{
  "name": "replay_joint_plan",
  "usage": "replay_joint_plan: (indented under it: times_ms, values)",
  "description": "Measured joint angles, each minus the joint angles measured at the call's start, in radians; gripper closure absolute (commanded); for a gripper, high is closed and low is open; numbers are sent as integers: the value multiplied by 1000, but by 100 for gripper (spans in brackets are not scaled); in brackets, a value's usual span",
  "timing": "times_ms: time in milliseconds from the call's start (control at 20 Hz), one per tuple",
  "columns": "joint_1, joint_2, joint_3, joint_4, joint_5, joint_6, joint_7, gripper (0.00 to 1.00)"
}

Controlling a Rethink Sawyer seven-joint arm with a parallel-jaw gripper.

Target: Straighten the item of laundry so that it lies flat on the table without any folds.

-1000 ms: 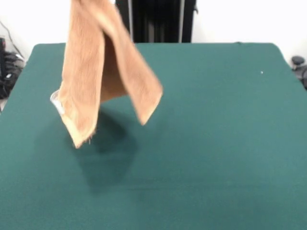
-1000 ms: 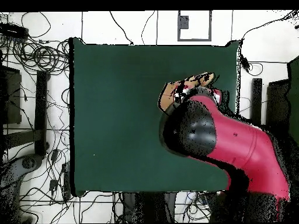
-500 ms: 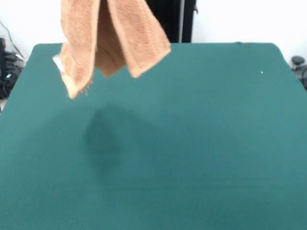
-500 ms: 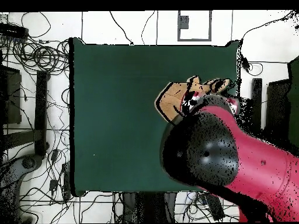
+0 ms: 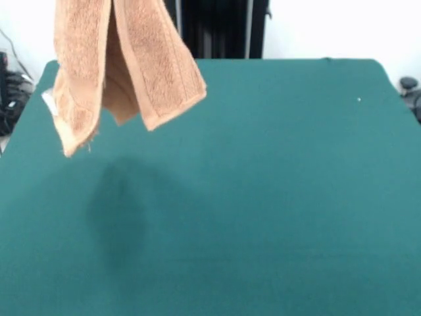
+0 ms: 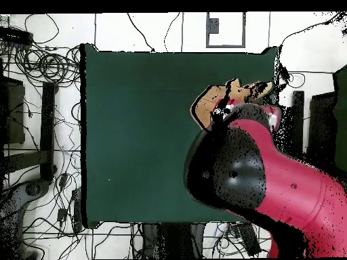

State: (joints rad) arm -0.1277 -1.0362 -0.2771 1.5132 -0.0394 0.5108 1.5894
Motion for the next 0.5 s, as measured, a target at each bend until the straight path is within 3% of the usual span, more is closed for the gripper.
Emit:
replay_joint_plan:
  times_ms: [500]
  values:
    - [38, 92, -52, -27, 3, -129, 59, 100]
